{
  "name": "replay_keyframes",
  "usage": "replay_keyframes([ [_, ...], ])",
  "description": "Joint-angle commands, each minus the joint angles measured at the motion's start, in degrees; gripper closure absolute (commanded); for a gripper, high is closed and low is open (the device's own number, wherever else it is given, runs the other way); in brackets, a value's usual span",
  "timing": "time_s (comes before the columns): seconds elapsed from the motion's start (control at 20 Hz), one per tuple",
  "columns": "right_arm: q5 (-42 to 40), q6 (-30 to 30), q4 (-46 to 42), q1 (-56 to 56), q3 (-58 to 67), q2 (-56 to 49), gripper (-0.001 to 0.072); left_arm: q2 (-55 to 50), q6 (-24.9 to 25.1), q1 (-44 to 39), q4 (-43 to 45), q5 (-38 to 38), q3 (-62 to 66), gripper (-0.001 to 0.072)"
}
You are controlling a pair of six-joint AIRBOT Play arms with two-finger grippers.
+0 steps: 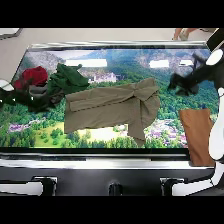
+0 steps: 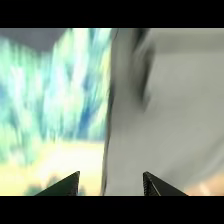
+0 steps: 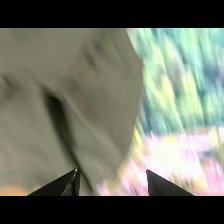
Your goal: Fold the shirts.
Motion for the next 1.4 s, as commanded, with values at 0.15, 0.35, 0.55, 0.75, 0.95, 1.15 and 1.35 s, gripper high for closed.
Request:
replay_keyframes([
  [0.15,3.3,-3.3,1.9,-1.9,-20.7,5.8,0.0223,0.9,6.3,2.1,-11.6,3.3,-20.3,0.0223],
  [0.35,0.8,-3.9,2.0,-1.9,-25.0,6.0,0.0221,0.5,6.3,1.7,-12.4,6.8,-22.3,0.0224],
  [0.55,-4.0,-4.2,5.4,-1.9,-29.5,6.0,0.0219,-0.4,6.2,-0.5,-12.4,9.0,-22.3,0.0268],
  [0.75,-9.7,-4.7,11.1,-1.9,-35.1,5.9,0.0204,-0.5,6.1,-1.5,-12.4,10.4,-22.3,0.0678],
  [0.95,-16.6,-4.7,15.3,-1.9,-40.0,5.9,0.0204,-0.4,6.1,-1.5,-12.4,9.9,-22.3,0.0680],
  [1.15,-23.1,-4.7,20.0,-1.8,-41.9,5.9,0.0222,0.2,6.3,-1.5,-12.4,9.7,-22.3,0.0679],
  [1.35,-26.9,-3.1,18.6,3.3,-42.0,4.1,0.0235,0.3,6.3,-1.5,-12.4,9.1,-22.2,0.0680],
])
